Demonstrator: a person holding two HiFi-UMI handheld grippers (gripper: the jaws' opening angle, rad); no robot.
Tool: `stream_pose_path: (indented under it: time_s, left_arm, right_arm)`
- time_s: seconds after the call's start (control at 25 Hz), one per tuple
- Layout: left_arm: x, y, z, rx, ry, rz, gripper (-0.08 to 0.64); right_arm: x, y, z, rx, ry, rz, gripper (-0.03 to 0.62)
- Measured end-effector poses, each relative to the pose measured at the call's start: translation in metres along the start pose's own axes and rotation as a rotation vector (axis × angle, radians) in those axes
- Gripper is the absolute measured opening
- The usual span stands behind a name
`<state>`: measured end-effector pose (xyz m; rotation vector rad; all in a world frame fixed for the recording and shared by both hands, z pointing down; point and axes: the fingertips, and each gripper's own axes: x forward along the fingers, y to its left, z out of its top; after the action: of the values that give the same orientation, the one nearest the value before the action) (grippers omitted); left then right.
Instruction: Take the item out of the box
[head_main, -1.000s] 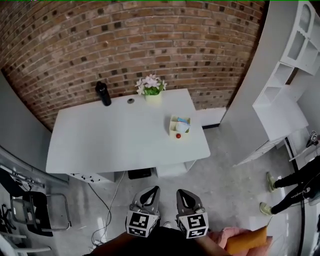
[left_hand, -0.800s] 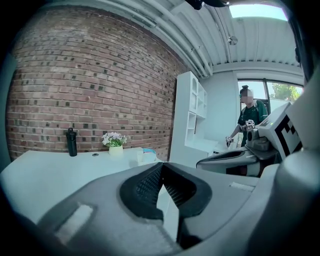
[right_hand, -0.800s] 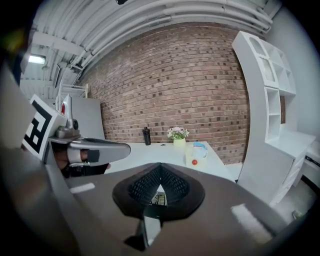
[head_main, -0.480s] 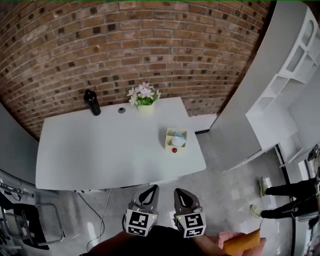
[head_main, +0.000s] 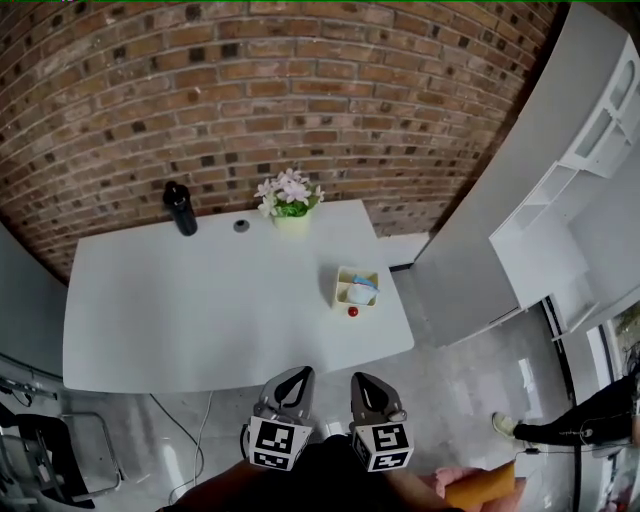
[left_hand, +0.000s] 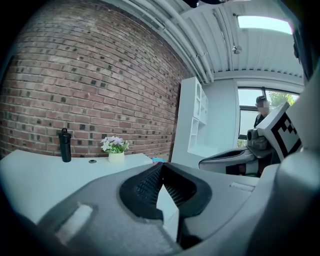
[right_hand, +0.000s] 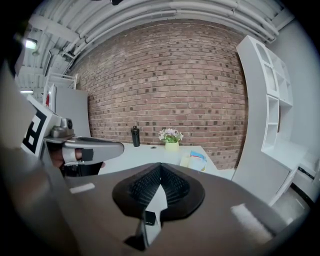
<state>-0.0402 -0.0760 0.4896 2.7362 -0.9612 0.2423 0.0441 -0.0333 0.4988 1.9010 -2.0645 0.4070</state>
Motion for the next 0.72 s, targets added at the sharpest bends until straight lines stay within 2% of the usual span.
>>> stream_pose_path:
  time_s: [0.32, 0.72]
  left_arm:
    - [0.018, 0.012, 0.002, -0.011, 0.002, 0.019, 0.005]
    - [0.06, 0.025, 0.007, -0.032, 0.02, 0.121, 0.005]
  right_arm:
    - [0.021, -0.012, 0.003, -0.002, 0.015, 0.008, 0.002]
    - [0.063, -0.045, 0.011, -0.03, 0.039, 0.107, 0.002]
